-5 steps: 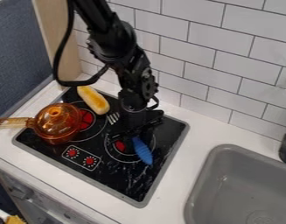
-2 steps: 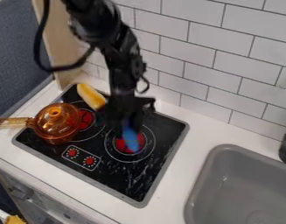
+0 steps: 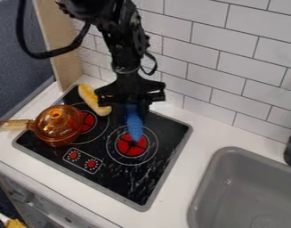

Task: Move the blue fork to the right side of the right burner

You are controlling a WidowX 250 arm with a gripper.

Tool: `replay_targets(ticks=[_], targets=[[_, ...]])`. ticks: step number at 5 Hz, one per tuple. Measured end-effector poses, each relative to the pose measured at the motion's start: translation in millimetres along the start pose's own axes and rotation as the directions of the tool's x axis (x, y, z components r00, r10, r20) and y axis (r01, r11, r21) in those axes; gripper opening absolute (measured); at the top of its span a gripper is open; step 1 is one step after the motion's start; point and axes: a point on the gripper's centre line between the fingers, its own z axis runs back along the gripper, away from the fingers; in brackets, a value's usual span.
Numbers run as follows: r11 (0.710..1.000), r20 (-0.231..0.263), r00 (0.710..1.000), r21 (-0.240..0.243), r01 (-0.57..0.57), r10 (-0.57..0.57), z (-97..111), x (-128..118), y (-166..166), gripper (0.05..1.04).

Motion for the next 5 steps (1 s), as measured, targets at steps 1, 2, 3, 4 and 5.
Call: replay_targets(ticks=[1,2,3,4,5], targets=[[0.971,-0.058,0.969,-0.043,0.236,-0.238,2,-15,-4,0.406],[0.931,-0.053,0.93,-0.059,0.361,-0.364,9,-26,-1,0.406],[0.906,-0.052,0.906,-0.077,0.415,-0.42,4,-34,-3,0.406],[0.888,-0.108,0.882,-0.086,0.452,-0.459,-22,-43,-3,0.406],[0.876,-0.171,0.859,-0.08,0.476,-0.483,-49,-55,-1,0.406]])
